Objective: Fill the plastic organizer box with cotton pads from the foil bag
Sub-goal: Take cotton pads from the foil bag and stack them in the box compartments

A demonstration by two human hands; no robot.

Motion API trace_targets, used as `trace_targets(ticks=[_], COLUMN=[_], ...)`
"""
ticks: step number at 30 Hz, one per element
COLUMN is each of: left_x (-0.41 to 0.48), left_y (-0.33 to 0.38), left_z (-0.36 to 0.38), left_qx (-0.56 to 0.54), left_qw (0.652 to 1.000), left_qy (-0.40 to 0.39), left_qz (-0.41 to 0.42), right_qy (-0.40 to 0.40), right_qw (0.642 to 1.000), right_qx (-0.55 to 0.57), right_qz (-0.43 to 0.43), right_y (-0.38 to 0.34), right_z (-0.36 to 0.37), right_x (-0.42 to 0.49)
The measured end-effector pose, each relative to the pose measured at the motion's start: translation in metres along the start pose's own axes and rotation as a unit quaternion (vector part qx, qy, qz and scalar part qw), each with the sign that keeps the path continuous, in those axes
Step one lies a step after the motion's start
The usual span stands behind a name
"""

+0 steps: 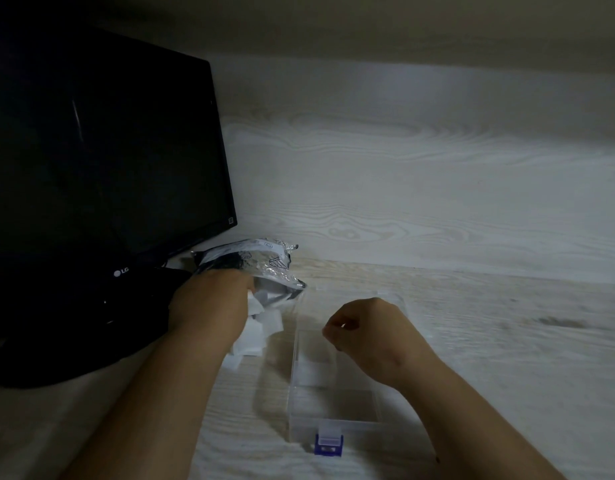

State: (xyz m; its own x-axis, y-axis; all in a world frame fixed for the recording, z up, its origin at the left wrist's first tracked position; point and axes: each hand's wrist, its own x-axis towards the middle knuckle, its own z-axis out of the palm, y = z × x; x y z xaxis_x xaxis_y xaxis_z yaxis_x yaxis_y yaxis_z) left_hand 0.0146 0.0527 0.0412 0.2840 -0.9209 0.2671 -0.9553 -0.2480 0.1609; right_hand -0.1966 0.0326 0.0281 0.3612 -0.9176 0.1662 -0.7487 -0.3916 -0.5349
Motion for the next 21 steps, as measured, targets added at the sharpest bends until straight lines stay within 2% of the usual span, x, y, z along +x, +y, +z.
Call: trace_targets(ticks=[9,18,21], left_x=[0.0004,-0.0037,-0.0013], left_y=[-0.0039,0.0009,0.0003], left_z=[0.0055,0.0,0.0024], left_qx=[-0.061,-0.033,-0.082], left_qw=[0.997,0.985,0.971], left_qy=[0.043,0.165,0.217], left_qz=[0.002,0.039,0.065], right_qy=[-0.001,0.007,0.016], right_qw=[1.0,1.0,0.999], right_qx=[0.005,0.022,0.031], right_qz=[0.001,0.005,0.004], right_y=[-0.0001,-0.001,-0.0026], right_z=[-0.001,-0.0013,-0.0024], right_x=[-0.0007,-0.0005,-0.0011])
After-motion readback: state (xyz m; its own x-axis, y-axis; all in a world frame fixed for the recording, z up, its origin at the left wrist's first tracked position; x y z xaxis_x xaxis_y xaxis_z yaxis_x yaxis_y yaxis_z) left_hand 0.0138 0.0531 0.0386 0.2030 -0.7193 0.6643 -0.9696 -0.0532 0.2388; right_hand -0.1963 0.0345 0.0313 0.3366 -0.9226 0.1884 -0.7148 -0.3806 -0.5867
